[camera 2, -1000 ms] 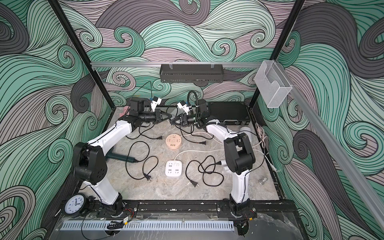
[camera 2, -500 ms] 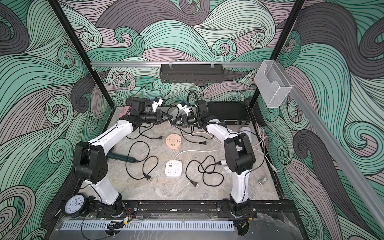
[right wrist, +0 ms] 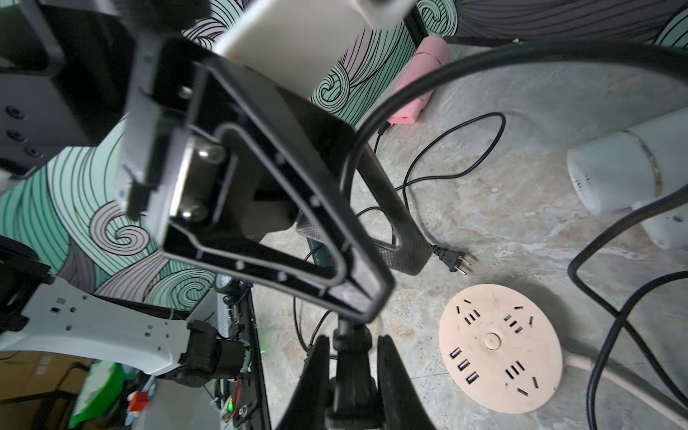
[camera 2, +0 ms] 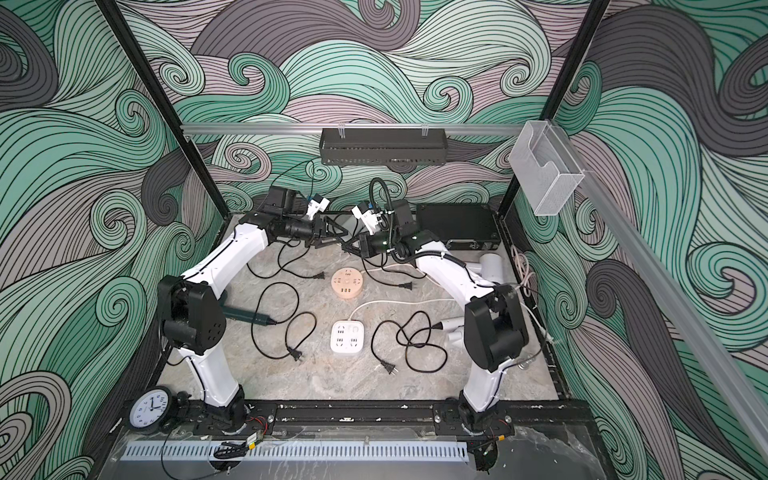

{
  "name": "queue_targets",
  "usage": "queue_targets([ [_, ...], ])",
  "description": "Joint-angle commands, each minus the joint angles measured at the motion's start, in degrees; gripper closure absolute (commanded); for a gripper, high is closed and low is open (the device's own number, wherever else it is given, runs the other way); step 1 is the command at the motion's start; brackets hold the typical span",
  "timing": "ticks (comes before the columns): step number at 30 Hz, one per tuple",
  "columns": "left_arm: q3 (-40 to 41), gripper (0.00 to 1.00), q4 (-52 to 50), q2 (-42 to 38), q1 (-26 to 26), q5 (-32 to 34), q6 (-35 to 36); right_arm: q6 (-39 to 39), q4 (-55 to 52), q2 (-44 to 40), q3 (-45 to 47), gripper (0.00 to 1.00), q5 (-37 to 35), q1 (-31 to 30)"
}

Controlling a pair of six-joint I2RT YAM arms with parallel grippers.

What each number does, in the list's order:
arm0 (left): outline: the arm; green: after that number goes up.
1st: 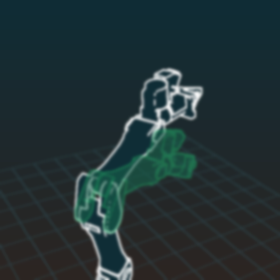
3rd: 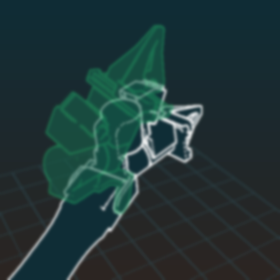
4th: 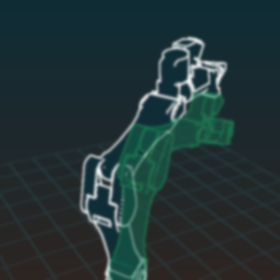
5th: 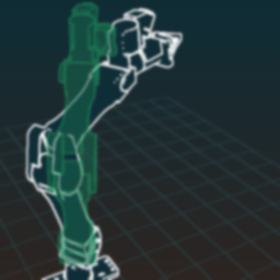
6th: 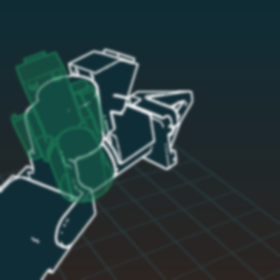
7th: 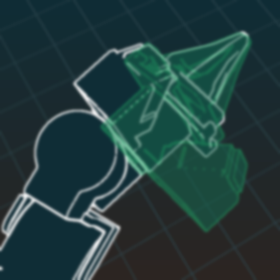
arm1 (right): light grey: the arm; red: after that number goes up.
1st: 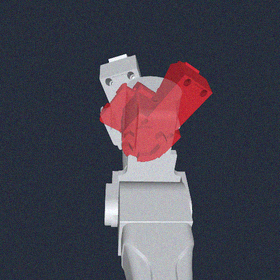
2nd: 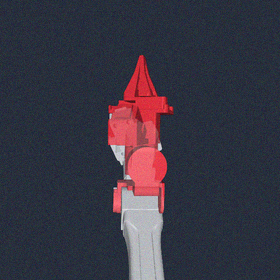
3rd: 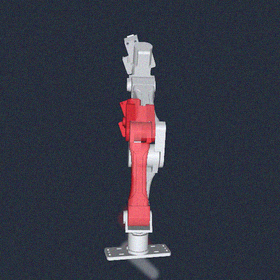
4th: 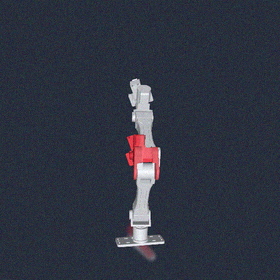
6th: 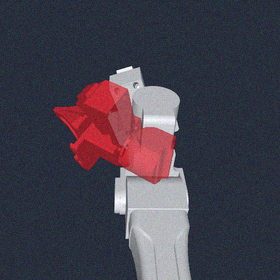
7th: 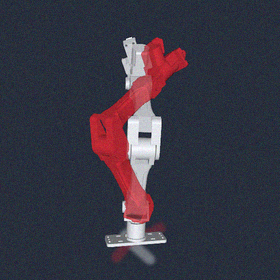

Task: Charge the blow dryers
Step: Pick up the plug from the center of the board.

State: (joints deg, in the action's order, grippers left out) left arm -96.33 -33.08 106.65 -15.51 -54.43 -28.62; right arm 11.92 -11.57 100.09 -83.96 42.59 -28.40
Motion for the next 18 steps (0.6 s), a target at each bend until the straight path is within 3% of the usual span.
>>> queue_targets([
  [1, -1.5, 0.48, -8.4, 1.3, -0.1, -3.1, 2.3, -5.5, 2.5, -3.0, 3.4, 0.93, -9.3, -1.2],
  [7, 0.4, 0.51, -4.1, 0.3, -0.4, -6.3, -1.6, -8.8, 0.7, -3.3, 3.4, 0.93, -14.5, -3.2],
  [11, -1.7, 0.6, -7.8, 1.8, -0.4, -7.8, -0.5, -9.2, 0.7, -3.2, 4.0, 0.93, -17.8, -4.1],
  [18, -1.4, 0.6, -8.8, 3.1, -1.1, -8.8, -0.2, -9.9, 3.1, -4.1, 5.4, 0.93, -20.0, -5.3],
])
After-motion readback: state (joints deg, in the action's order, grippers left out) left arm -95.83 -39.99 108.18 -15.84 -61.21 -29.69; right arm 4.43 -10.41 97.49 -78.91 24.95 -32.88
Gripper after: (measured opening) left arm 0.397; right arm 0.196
